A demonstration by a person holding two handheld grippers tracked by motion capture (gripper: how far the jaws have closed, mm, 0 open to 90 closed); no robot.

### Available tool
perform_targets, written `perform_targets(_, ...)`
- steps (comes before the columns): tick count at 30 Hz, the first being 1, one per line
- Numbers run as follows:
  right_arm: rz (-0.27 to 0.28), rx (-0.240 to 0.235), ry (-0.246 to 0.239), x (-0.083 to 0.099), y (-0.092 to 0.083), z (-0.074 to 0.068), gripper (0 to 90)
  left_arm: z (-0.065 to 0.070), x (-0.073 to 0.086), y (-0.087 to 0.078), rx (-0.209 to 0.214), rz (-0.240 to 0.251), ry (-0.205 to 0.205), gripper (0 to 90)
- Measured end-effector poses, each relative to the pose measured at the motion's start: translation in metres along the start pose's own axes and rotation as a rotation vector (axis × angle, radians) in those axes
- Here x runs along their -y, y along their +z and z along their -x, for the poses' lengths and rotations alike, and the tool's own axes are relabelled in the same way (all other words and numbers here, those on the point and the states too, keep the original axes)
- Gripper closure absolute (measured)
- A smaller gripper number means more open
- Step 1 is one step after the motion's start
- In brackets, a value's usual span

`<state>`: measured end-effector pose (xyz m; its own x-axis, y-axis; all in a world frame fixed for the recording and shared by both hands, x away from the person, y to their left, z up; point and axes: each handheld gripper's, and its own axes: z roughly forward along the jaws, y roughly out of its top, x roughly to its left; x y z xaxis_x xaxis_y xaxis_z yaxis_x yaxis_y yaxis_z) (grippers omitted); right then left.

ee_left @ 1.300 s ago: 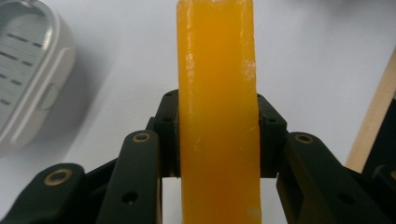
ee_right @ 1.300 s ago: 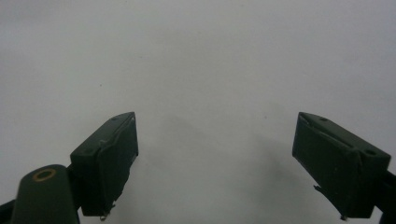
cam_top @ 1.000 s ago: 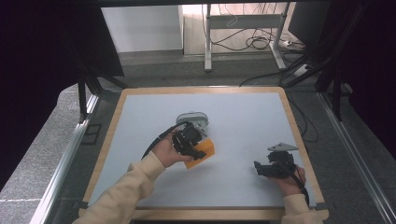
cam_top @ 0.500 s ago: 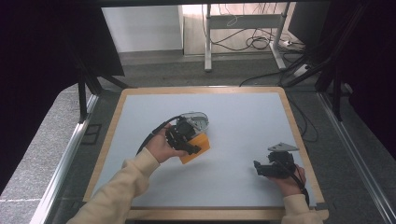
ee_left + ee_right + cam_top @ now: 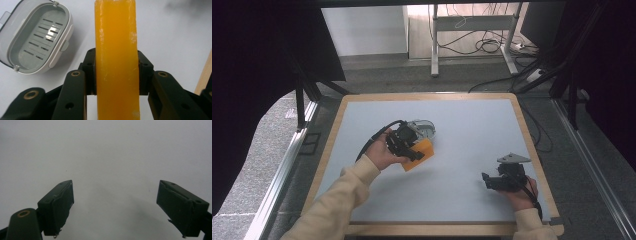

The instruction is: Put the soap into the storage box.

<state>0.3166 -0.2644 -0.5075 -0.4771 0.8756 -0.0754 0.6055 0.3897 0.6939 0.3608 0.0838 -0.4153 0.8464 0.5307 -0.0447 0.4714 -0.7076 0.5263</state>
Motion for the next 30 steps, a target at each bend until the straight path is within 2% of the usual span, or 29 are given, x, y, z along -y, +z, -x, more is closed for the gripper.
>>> perform_targets(7, 0.005, 0.006, 0.001, 0.0, 0.0, 0.0, 14.6, -0.008, 0.001, -0.004, -0.014, 0.011, -0.004, 61.9)
perform_targets(10, 0.007, 0.006, 0.0, 0.0, 0.0, 0.0, 14.6, -0.013, 0.002, -0.006, -0.023, 0.024, -0.018, 61.9)
perform_targets(30, 0.004, 0.004, 0.003, 0.0, 0.001, -0.001, 14.6, -0.028, 0.002, -0.021, -0.056, 0.015, -0.02, 61.9)
